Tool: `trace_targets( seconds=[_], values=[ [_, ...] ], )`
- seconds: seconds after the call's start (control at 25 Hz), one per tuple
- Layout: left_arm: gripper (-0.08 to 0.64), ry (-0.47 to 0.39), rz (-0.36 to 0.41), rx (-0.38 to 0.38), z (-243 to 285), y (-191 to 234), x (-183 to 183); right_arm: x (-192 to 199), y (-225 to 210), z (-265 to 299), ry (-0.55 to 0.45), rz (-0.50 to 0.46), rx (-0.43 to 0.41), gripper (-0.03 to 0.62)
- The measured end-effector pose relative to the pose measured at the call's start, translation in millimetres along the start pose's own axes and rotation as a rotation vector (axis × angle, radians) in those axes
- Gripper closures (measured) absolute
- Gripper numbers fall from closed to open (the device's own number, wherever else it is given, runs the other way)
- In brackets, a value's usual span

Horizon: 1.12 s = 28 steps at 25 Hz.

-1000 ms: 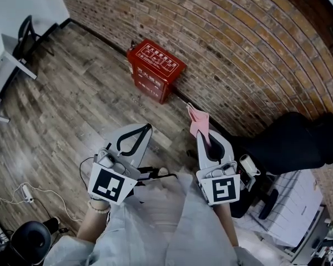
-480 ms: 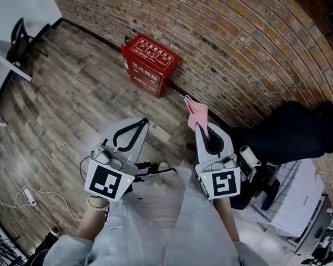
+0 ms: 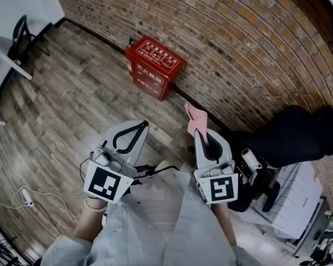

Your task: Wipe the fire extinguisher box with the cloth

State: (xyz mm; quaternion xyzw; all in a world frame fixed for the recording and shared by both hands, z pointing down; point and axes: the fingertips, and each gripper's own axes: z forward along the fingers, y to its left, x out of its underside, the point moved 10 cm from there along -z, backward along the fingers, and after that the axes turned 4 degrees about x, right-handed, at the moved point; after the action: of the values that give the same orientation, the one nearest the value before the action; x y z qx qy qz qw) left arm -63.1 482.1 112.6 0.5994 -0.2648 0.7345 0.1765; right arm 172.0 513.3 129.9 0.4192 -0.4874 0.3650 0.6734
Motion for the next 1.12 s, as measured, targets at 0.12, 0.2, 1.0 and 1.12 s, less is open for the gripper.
trace_targets(
  seconds=[0.12,0.2,1.0,1.12],
  values=[
    [0.561,0.005,-0.009,-0.014,-5.0,6.3,5.0,0.3,5.6,5.3,0.006,0.001,-0.009,0.566],
    [0.561,0.005,-0.013,-0.025,-6.8,10.6,6.9,-0.7,6.4,10.4,0.007,-0.001,-0.015,0.566],
    [0.561,0.025,-0.069,-0.214,100.8,144.9,19.0,-13.5,-84.8,201.1,-0.027,-0.016,-0.159,0.566],
    [0.561,0.040,-0.142,-0.260,125.7,170.0,25.2,-13.3,-108.6,236.4,-0.016,-0.010,-0.177,0.566]
  ],
)
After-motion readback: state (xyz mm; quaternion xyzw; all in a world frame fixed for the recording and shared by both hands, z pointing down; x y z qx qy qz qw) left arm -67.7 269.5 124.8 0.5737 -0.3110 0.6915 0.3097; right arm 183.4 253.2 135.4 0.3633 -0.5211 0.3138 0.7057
